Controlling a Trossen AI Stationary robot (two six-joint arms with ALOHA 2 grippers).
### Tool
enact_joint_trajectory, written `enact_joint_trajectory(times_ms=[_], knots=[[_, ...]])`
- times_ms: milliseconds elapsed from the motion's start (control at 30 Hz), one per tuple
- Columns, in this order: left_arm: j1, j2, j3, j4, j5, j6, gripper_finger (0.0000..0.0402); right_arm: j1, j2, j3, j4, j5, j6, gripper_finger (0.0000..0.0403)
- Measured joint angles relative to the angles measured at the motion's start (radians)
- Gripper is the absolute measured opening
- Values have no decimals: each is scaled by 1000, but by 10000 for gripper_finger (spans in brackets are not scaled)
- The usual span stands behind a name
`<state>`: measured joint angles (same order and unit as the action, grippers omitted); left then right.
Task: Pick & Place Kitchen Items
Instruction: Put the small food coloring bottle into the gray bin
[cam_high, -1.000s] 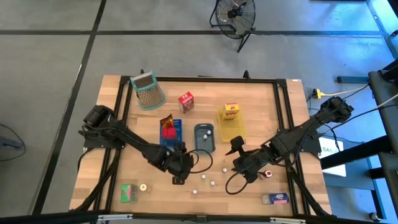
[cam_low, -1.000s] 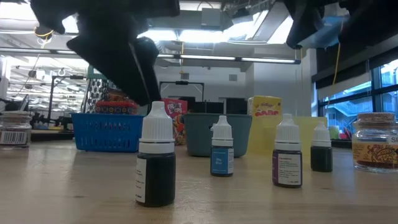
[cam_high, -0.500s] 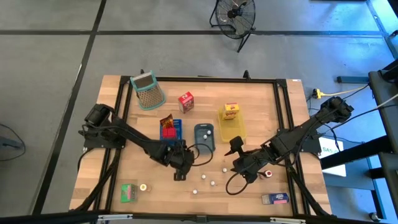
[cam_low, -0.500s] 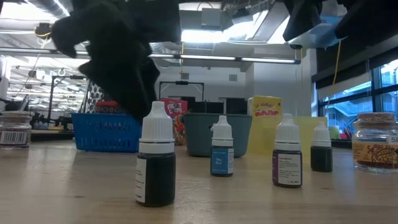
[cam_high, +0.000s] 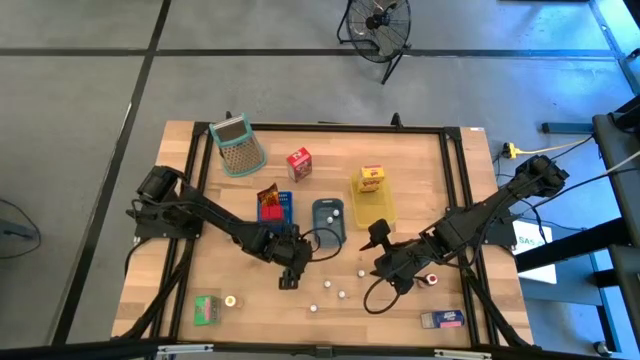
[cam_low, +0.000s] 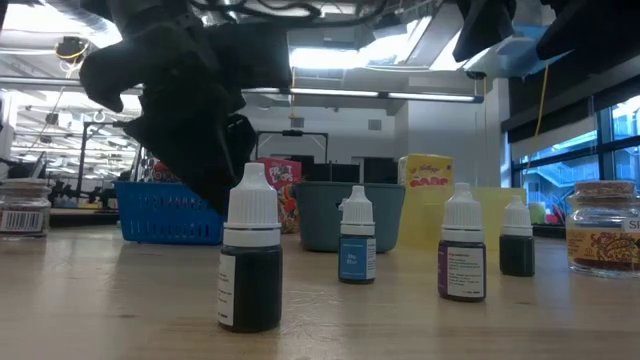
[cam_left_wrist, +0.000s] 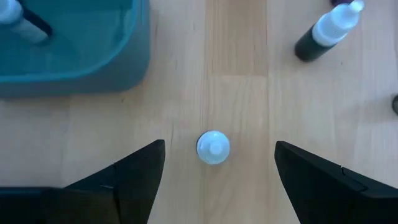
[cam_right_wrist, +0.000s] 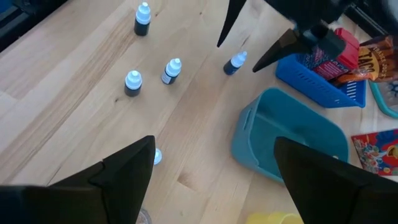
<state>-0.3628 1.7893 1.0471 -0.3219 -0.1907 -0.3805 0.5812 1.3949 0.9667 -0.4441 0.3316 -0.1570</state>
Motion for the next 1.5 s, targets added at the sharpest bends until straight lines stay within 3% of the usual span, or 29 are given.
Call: enact_joint_trajectory(times_ms=[1500], knots=[[8, 0, -3, 12, 21, 27, 298, -40, 0, 0, 0, -48, -8, 332]])
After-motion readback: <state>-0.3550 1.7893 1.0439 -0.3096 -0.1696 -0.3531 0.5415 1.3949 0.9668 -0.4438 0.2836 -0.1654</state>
